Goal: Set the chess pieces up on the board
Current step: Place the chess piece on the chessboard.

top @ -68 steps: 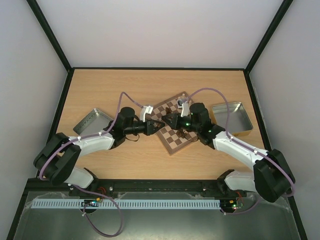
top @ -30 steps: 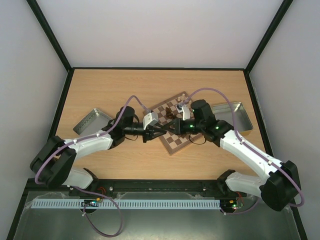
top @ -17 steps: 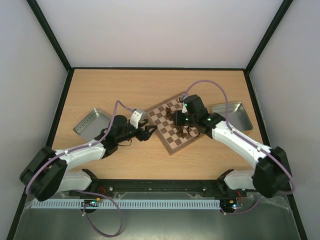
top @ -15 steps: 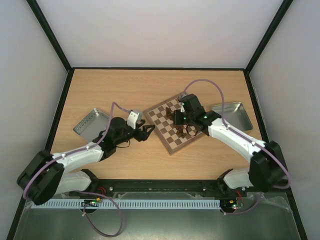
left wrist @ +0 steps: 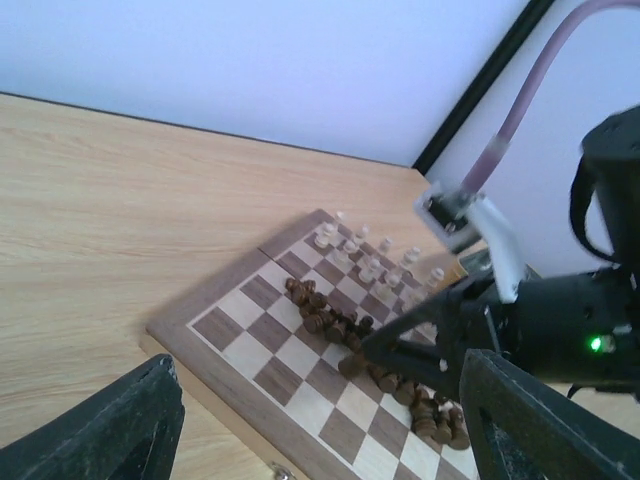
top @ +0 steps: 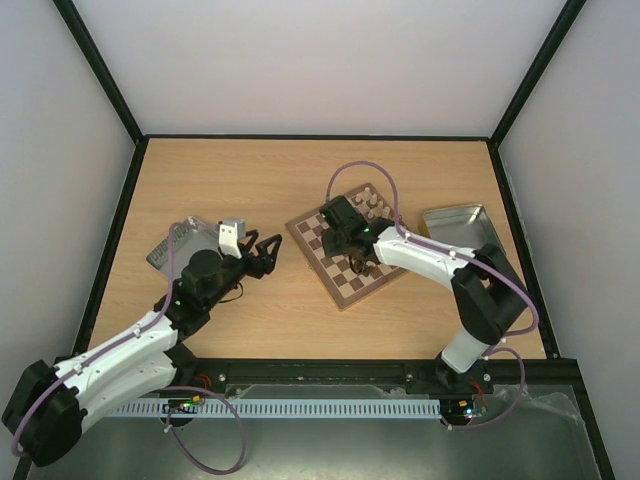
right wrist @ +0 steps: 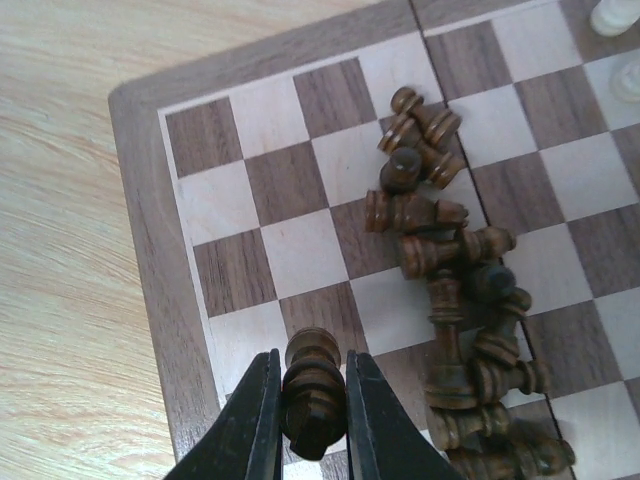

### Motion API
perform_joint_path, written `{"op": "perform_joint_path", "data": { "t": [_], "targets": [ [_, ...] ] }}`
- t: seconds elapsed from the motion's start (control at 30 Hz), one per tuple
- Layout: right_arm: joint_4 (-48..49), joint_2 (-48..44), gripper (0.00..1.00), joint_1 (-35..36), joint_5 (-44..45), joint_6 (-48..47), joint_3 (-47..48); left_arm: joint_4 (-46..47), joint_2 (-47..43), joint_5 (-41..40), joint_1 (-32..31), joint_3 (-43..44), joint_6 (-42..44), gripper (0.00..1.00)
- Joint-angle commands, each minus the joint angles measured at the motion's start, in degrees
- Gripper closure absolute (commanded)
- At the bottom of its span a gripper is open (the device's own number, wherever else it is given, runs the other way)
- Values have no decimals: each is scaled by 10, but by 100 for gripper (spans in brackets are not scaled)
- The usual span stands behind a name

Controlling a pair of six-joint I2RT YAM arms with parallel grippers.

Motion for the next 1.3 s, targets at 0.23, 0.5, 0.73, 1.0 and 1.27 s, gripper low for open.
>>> {"op": "perform_joint_path", "data": {
  "t": [0.23,0.5,0.73,1.0,1.27],
  "targets": [
    [-24,57,98,30,31,-13,35,-22,-19,-53,-2,-14,-11,22],
    [-34,77,97,31,66,-17,48,-25,-17,-54,-2,-12,-11,22],
    [-40,83,96,34,43,-20,56,-26,-16,-55,-2,-10,-13,22],
    [-45,82,93,34,21,-21,60,-26,-13,-52,-2,-8,-14,21],
    [-58,87,82,37,2,-22,70,-27,-14,-51,-2,-7,-13,22]
  ]
}}
